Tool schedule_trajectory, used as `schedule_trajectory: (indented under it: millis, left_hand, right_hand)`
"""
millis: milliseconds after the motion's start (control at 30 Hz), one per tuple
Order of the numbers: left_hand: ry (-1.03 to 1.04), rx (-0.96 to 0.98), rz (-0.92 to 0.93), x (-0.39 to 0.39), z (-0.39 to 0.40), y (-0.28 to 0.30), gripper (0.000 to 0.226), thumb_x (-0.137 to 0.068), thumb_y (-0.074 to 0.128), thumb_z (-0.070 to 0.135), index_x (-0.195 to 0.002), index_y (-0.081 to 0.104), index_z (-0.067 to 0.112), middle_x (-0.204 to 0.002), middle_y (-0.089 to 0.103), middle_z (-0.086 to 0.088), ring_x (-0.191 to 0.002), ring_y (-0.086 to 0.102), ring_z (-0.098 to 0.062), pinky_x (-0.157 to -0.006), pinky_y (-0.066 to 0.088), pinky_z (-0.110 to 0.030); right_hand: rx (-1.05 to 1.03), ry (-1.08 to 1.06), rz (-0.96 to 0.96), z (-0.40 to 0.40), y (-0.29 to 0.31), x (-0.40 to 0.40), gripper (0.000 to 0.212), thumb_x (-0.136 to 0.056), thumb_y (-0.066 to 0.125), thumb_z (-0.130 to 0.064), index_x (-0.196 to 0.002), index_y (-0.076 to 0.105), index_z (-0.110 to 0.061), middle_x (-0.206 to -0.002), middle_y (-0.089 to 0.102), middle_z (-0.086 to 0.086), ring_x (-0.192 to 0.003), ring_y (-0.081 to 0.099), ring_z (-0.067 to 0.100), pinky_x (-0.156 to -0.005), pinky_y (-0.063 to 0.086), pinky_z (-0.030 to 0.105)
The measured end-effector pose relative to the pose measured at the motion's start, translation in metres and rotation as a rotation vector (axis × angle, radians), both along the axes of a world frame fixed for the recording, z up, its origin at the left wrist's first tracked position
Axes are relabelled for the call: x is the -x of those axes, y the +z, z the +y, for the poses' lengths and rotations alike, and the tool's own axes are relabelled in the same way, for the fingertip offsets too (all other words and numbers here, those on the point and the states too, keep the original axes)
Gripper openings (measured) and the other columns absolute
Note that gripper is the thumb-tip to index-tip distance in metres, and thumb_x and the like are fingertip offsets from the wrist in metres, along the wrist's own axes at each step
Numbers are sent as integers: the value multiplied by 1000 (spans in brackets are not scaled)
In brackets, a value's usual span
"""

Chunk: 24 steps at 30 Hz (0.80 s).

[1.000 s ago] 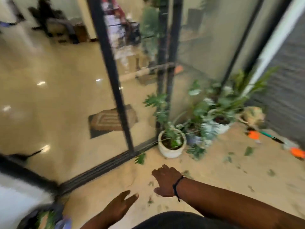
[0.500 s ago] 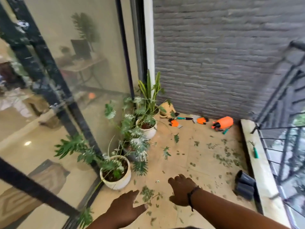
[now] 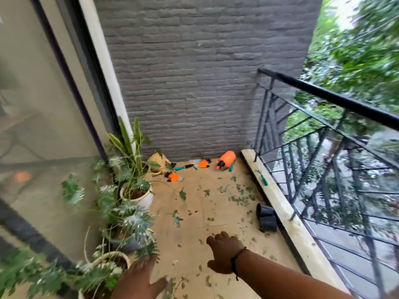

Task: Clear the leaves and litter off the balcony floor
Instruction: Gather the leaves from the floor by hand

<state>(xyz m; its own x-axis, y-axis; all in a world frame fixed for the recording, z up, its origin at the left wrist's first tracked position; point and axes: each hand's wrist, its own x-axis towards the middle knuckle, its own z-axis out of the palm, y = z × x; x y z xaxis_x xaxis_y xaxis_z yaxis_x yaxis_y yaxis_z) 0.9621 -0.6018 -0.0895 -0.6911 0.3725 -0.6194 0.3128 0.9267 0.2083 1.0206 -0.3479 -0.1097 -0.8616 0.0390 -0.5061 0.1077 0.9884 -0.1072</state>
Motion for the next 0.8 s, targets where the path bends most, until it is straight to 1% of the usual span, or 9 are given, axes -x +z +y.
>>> schedule_trajectory:
  millis: [133, 400, 433, 467, 533, 567, 667, 767, 800]
  left_hand:
    - [-71, -7, 0, 27, 35, 1, 155, -19, 5, 107, -157, 6, 36, -166, 2, 4, -152, 8, -21, -122, 14, -41]
    - [-209, 41, -56, 77, 129, 4, 164, -10, 0, 107, -158, 1, 35, -166, -4, 5, -153, 0, -26, -122, 9, -48]
    - [-220, 42, -54, 85, 141, 3, 161, -14, 1, 107, -158, 1, 34, -166, -5, 5, -153, 0, -26, -121, 9, -47]
    - [-229, 41, -52, 93, 156, 1, 152, -25, 5, 108, -158, 0, 34, -166, -6, 5, -153, 0, -26, -121, 9, -47]
    - [-256, 51, -19, 107, 183, -3, 116, -65, 21, 99, -158, -1, 34, -166, -6, 4, -153, -1, -25, -121, 8, -46]
    - [-263, 51, 2, 113, 196, -5, 102, -78, 28, 89, -158, -1, 33, -166, -6, 4, -153, -1, -25, -121, 8, -46]
    - [-241, 38, 29, 134, 232, -10, 99, -79, 29, 86, -158, 1, 33, -166, -5, 4, -153, 0, -24, -121, 8, -45]
    - [-234, 35, 24, 152, 256, -14, 92, -87, 33, 79, -158, 1, 32, -166, -4, 4, -153, 1, -24, -122, 8, -45]
    - [-241, 38, 7, 158, 262, -14, 97, -82, 29, 85, -158, 1, 32, -166, -4, 4, -153, 1, -24, -122, 8, -45]
  right_hand:
    - [-12, -88, 5, 24, 0, 1, 67, -93, 55, -49, -146, 31, -17, -144, 40, 14, -134, 33, 35, -106, 36, 48]
    - [-5, -172, 31, 97, -16, 38, 65, -92, 52, -51, -144, 33, -17, -142, 41, 13, -132, 33, 34, -105, 37, 47]
    - [-2, -179, 39, 107, -17, 44, 64, -92, 52, -51, -143, 34, -17, -141, 42, 13, -132, 34, 34, -105, 37, 48]
    - [6, -184, 45, 120, -18, 51, 63, -92, 52, -51, -142, 35, -17, -140, 43, 13, -132, 34, 34, -105, 37, 48]
    - [14, -179, 45, 143, -19, 62, 62, -91, 52, -52, -140, 36, -17, -138, 44, 13, -130, 35, 33, -104, 38, 47]
    - [14, -173, 45, 155, -20, 68, 61, -91, 52, -52, -139, 37, -17, -137, 45, 13, -130, 35, 33, -103, 38, 47]
    - [4, -169, 39, 191, -19, 86, 61, -91, 53, -51, -139, 37, -17, -136, 45, 14, -129, 35, 34, -104, 37, 48]
    - [-29, -182, 26, 219, -19, 101, 61, -92, 52, -49, -141, 36, -16, -138, 43, 14, -130, 35, 33, -104, 37, 46]
    - [-27, -197, 23, 228, -19, 107, 60, -92, 52, -48, -140, 36, -16, -138, 43, 14, -130, 36, 33, -104, 37, 45]
